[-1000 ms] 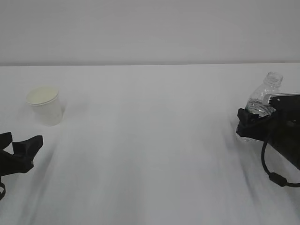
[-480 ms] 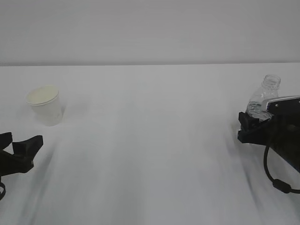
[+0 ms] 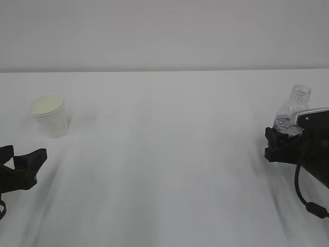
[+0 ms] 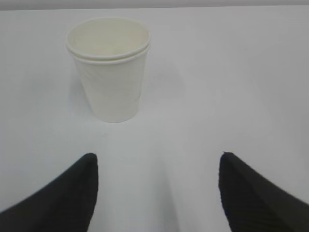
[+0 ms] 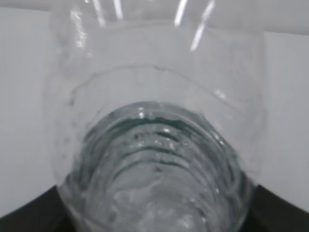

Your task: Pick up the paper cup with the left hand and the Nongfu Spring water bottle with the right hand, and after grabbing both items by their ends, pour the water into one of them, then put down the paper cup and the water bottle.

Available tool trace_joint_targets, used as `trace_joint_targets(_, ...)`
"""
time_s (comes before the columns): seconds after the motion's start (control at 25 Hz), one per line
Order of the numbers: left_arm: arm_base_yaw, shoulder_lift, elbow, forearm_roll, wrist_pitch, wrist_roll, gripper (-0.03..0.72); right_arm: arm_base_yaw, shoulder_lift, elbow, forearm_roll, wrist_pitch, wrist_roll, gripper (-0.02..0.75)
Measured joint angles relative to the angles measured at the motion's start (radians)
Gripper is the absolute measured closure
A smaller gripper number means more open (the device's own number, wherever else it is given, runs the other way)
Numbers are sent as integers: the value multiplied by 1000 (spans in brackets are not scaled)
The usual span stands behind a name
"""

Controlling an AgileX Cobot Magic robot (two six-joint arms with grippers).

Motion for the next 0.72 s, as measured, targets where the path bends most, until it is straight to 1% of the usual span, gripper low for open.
trace_joint_targets(0.16, 0, 0, 0, 0, 0, 0, 132, 0, -38, 25, 4, 24, -7, 279)
trace_joint_targets(0.52, 0, 0, 0, 0, 0, 0, 133, 0, -59, 78, 11, 28, -56, 279)
trace_joint_targets(0.72, 0, 0, 0, 0, 0, 0, 133, 0, -110, 93, 11, 29, -64, 279)
